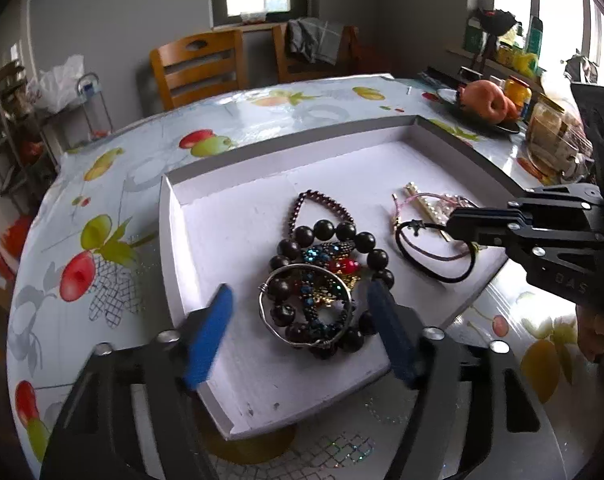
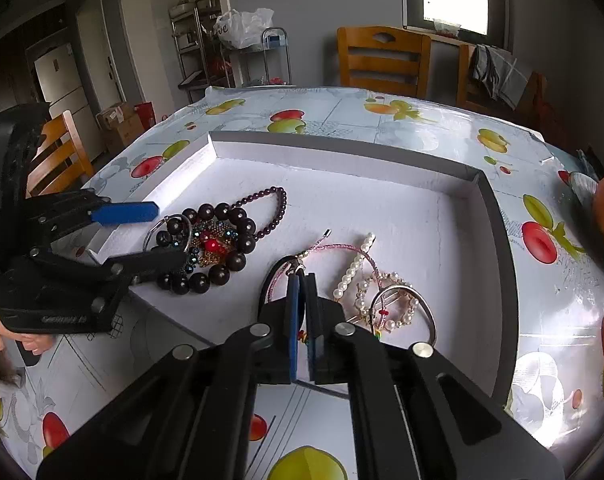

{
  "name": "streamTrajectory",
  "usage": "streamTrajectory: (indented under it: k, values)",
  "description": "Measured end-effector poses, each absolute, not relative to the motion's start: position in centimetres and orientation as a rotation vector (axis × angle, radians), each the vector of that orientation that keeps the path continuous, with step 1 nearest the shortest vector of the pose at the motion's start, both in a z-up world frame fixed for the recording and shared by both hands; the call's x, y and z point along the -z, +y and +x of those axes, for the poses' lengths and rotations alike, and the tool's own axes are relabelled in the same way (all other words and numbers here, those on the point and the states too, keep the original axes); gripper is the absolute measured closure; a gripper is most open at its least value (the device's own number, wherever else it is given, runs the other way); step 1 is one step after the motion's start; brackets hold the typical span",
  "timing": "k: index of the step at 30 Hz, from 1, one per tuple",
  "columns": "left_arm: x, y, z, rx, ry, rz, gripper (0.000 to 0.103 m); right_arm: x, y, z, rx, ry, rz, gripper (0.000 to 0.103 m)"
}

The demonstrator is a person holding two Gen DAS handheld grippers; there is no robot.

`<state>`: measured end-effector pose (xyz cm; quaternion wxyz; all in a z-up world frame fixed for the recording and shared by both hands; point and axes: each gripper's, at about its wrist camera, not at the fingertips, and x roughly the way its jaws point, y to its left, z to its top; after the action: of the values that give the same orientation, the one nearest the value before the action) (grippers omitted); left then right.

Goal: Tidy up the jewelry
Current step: 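Withdraw both open tools from the tray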

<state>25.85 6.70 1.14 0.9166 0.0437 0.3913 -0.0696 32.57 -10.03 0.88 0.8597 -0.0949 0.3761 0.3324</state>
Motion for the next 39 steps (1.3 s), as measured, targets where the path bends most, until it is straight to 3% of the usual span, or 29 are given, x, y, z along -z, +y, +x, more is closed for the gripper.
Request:
streamTrajectory:
  k: [3,5,6,8,18,24,39]
  values:
    - [-1.4,6.5,25.3,0.151,0.791,0.087,0.031,-1.1,-10.2,32.4,-0.698,0.777,-0.188,0.078]
    - [-1.7,6.4,24.8,0.156,0.773,0.079,0.031,-1.4,-10.5,32.1,-0.699,0.757,-0.179,0.072]
    - [-2.0,6.4,24.5,0.153,0.758,0.078,0.027,-1.6,-10.6,31.9,-0.700,0.746,-0.176,0.069]
    - [-2.7,6.3,23.7,0.139,0.712,0.072,0.009,-1.9,-10.8,31.6,-0.700,0.728,-0.173,0.062]
    - [-3.8,6.6,20.6,0.089,0.628,0.009,0.006,-3.0,-13.0,29.4,-0.677,0.651,-0.122,0.038]
    - [-3.7,6.0,17.8,0.057,0.570,0.020,0.005,-3.4,-14.4,27.4,-0.675,0.613,-0.098,0.027]
    - [-3.8,5.3,14.9,0.017,0.531,-0.036,0.005,-3.3,-15.5,23.9,-0.667,0.564,-0.105,0.014]
